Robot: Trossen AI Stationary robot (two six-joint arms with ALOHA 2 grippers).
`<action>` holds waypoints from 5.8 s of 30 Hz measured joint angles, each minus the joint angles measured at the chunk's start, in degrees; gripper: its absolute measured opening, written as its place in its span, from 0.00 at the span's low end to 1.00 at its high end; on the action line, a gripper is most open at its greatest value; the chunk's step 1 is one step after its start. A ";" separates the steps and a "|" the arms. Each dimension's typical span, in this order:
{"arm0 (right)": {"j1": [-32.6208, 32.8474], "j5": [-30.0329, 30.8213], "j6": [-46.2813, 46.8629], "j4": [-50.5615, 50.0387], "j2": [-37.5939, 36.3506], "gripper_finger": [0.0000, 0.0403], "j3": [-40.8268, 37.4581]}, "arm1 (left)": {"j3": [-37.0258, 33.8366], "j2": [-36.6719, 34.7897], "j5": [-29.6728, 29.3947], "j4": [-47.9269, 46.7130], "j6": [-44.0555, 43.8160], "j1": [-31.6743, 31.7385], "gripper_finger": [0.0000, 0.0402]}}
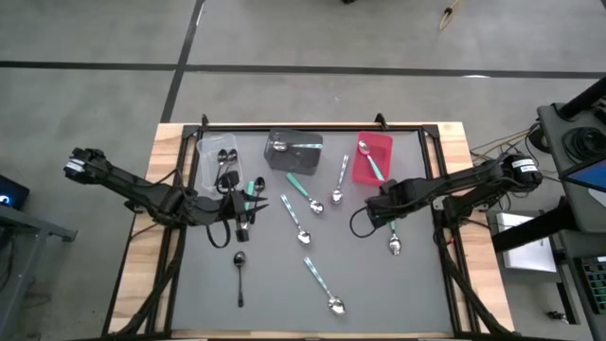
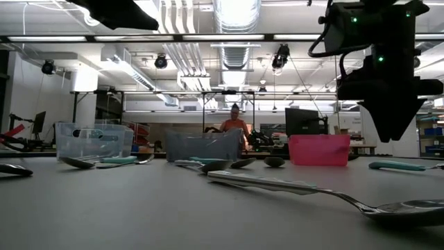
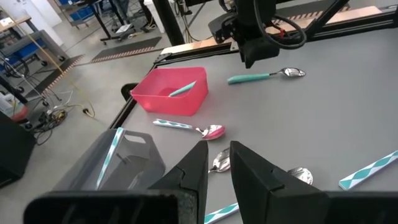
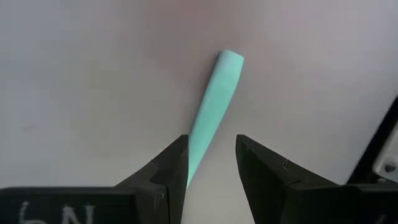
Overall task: Sort silverware by color (type)
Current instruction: Put the right green spoon into the red bin
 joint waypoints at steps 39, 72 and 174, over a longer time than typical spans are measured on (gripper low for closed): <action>-0.11 1.51 3.06 21.16 -0.04 0.28 -14.51 | 0.02 0.00 -0.01 1.54 -1.77 0.00 0.12; 0.02 1.94 0.62 22.45 -0.80 0.14 -14.26 | 0.04 0.00 0.00 3.07 -1.78 0.02 0.12; 16.39 -25.99 -143.61 122.04 14.93 0.14 7.59 | -6.21 27.76 41.41 73.89 -7.70 8.28 0.47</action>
